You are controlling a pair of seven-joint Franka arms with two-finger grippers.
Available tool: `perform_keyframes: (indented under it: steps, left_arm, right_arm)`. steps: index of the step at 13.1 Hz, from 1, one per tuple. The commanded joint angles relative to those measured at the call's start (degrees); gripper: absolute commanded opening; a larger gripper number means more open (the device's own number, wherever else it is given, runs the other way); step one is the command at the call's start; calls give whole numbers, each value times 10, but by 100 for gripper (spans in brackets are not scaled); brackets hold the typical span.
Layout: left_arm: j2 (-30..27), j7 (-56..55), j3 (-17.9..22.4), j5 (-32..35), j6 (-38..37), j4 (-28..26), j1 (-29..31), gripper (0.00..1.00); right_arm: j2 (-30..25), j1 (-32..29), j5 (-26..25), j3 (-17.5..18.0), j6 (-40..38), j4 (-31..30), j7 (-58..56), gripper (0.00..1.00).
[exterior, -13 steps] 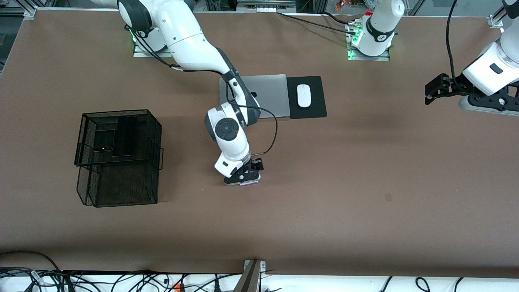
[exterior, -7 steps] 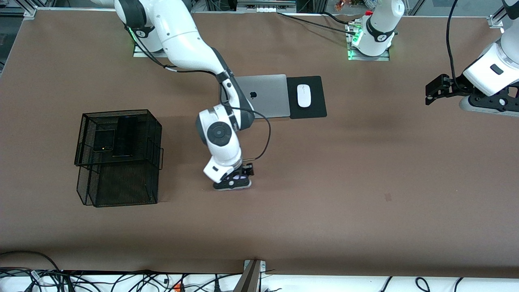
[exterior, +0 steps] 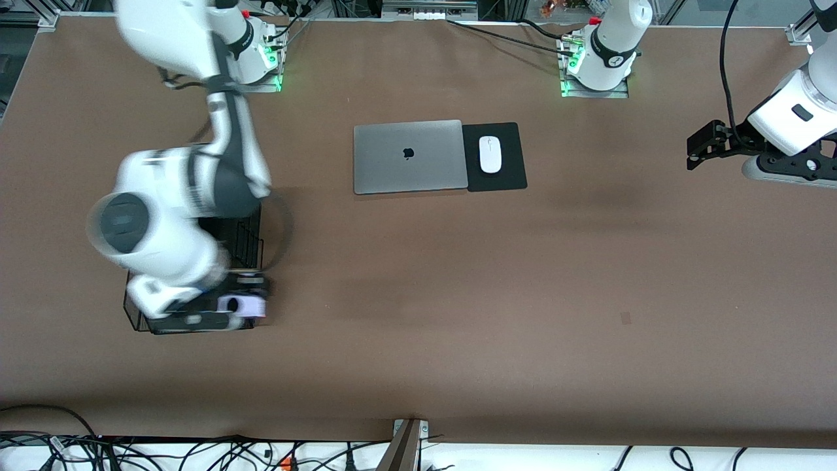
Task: Place phones with both arms
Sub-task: 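Lower the white phone into the basket and open the right gripper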
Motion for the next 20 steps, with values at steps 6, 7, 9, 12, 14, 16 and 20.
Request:
perform_keyframes:
  steps: [6,7,9,12,14,16,20]
  left_arm:
    - [-4,28,15,-13,24,8,-10,100]
    - [-5,22,16,-15,24,11,-10,100]
    - [-5,16,16,-15,24,18,-11,100]
    - [-6,16,15,-14,19,29,-11,100]
    - [-6,16,14,-13,18,29,-11,100]
    - [-7,19,16,-10,19,31,-11,100]
    - [-6,24,19,-7,21,31,-6,100]
  right_arm:
    - [40,-94,34,4,45,-68,-97,4]
    - [41,-90,43,4,63,-80,-96,4]
    - [41,-97,64,20,66,-95,-97,4]
    - [49,-99,68,23,61,-106,-98,6]
    - [50,-100,69,24,62,-106,-98,30]
    - [52,-100,69,24,67,-106,-98,100]
    - [51,-100,67,22,66,-100,-101,100]
